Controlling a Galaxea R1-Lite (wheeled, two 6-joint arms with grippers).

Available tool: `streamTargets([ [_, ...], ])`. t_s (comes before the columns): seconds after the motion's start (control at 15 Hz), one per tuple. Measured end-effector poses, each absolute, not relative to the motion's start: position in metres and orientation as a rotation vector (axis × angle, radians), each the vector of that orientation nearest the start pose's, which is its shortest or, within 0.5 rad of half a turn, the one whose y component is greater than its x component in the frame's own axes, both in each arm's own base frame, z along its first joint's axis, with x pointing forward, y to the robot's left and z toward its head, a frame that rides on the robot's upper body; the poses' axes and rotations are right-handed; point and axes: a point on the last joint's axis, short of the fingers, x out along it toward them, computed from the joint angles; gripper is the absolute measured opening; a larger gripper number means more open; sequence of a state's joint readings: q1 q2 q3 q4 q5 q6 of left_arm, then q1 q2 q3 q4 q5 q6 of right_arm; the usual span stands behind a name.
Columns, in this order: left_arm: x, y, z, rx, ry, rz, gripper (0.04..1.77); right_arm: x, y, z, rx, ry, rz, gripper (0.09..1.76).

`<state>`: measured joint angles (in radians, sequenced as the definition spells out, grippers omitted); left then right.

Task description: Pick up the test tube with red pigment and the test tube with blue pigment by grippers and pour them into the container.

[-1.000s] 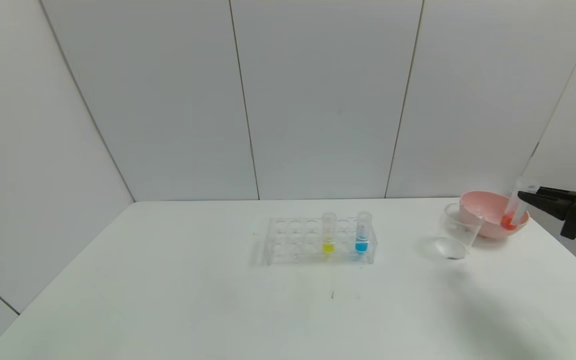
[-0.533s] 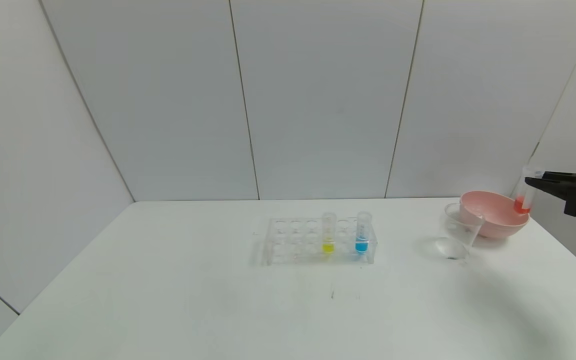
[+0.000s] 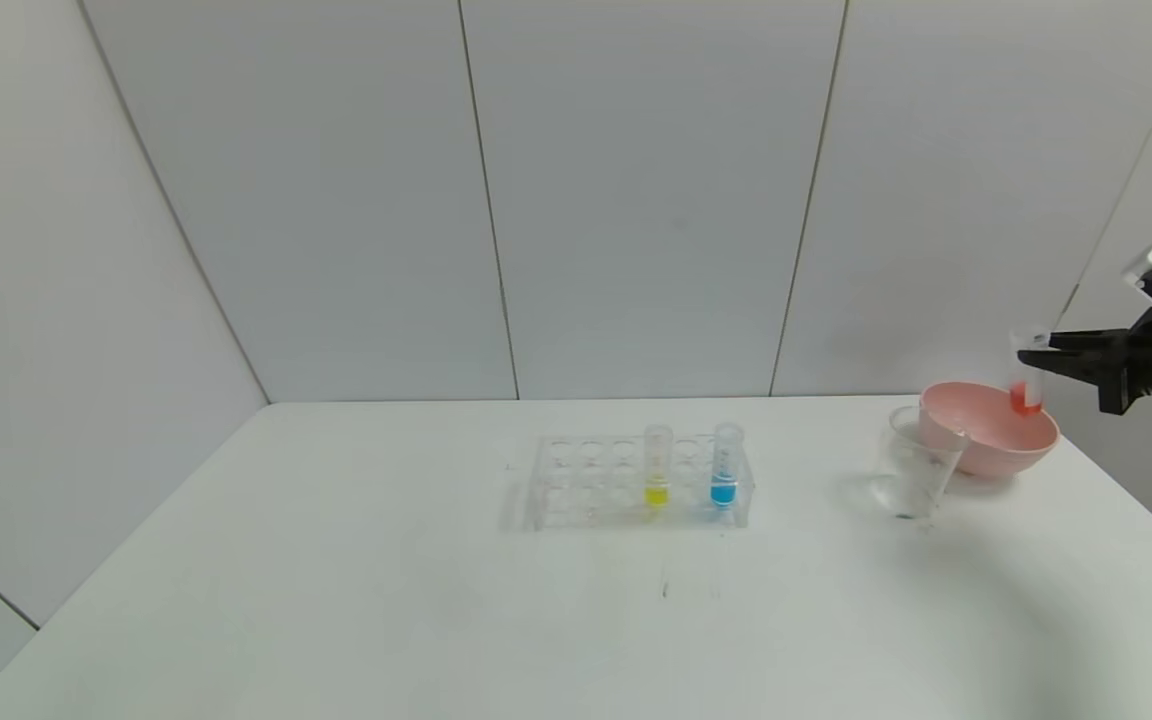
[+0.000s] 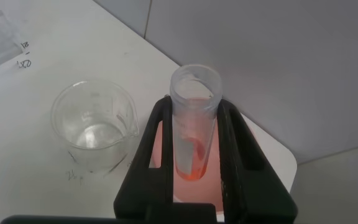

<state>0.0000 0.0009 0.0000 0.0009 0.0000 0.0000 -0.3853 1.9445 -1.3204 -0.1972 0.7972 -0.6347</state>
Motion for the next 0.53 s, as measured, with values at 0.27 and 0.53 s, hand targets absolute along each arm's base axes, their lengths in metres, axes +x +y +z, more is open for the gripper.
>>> streamTargets([
  [0.27, -0.023, 0.0, 0.075, 0.0, 0.001, 0.0, 1.76, 0.372, -0.12, 0.196, -0.508, 0.306, 0.548, 0.49],
  [0.53, -0.023, 0.0, 0.075, 0.0, 0.002, 0.0, 1.76, 0.381, -0.101, 0.205, -0.599, 0.352, 0.582, 0.49],
])
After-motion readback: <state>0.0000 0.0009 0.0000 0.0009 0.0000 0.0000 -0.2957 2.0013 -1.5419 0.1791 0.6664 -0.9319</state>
